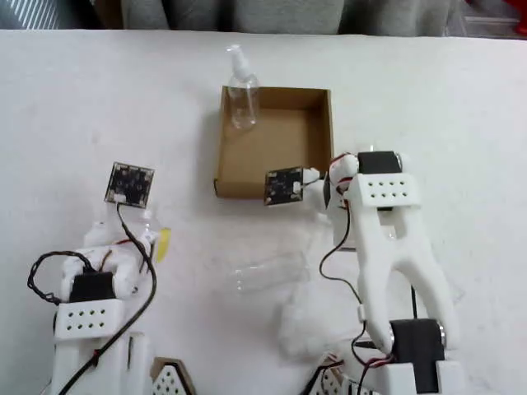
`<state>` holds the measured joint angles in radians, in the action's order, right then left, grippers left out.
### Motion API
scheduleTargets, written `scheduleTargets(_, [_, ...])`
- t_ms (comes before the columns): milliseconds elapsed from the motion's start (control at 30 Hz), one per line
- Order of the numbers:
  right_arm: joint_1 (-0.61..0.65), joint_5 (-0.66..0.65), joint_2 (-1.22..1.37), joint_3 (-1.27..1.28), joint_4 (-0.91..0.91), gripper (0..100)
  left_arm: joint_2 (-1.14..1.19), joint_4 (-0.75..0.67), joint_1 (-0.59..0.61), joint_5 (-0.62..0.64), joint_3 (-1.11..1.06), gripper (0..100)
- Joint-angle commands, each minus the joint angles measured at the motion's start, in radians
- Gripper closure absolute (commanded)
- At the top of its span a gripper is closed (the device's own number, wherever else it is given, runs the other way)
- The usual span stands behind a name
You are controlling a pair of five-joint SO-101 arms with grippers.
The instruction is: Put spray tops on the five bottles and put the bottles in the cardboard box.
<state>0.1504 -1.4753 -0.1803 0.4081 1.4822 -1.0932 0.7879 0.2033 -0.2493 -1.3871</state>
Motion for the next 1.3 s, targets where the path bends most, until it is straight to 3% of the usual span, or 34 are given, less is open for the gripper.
scheduleTargets(0, [-0.004,-0.023,0.035,-0.052,-0.070,85.8,-0.022,-0.023,0.007,0.005,-0.002,81])
scheduleTargets(500, [-0.070,-0.023,0.128,-0.049,-0.255,85.7,-0.022,-0.025,0.007,0.005,-0.002,81])
scheduleTargets(900, [-0.097,-0.015,0.334,-0.137,-0.283,85.7,-0.022,-0.025,0.007,0.005,-0.002,81])
scheduleTargets(1267, [-0.067,0.029,0.369,-0.135,-0.286,85.7,-0.022,-0.025,0.007,-0.035,-0.002,81])
